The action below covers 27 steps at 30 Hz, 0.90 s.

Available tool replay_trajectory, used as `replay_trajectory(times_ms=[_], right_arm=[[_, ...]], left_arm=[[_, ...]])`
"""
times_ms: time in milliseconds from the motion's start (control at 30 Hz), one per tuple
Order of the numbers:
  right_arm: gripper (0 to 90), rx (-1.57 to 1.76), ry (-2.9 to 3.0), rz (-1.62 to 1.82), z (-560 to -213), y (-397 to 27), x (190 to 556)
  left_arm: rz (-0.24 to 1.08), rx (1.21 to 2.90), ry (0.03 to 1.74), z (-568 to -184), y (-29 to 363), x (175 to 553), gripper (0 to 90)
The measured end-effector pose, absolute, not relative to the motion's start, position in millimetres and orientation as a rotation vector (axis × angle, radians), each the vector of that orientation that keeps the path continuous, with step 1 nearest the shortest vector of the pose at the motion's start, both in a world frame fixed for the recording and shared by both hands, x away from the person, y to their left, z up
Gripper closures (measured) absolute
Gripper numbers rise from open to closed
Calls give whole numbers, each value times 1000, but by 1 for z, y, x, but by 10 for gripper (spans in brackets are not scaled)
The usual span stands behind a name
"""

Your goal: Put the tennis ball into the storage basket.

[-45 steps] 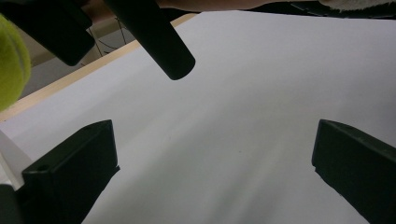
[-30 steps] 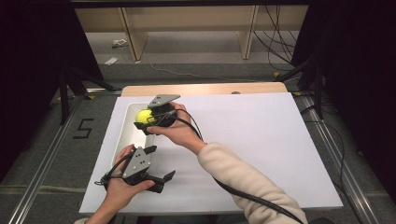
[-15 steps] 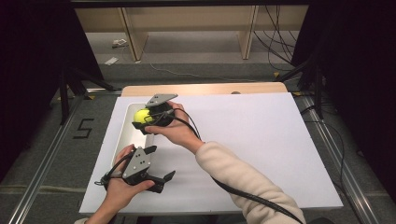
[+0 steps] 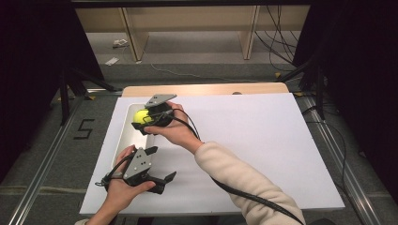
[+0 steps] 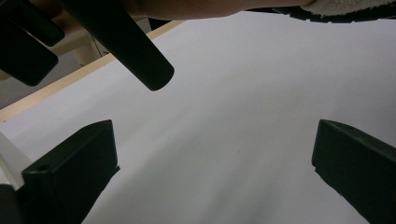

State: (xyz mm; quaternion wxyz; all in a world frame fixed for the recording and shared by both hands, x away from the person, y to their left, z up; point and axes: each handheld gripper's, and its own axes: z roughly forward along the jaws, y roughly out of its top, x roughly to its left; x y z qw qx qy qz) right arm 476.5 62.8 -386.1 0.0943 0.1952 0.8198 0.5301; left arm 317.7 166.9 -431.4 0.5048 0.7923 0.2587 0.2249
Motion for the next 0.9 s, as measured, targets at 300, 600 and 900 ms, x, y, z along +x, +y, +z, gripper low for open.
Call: replay_trajectory(times_ms=[300, 600, 900], right_arm=[[267, 583, 2433, 1567, -386, 65, 478], [266, 584, 2428, 1564, -386, 66, 480], [266, 580, 2427, 1561, -385, 69, 482]], left_arm=[[543, 1913, 626, -431, 167, 318, 0], [542, 1912, 626, -431, 167, 318, 0], [543, 1912, 625, -431, 167, 318, 0]])
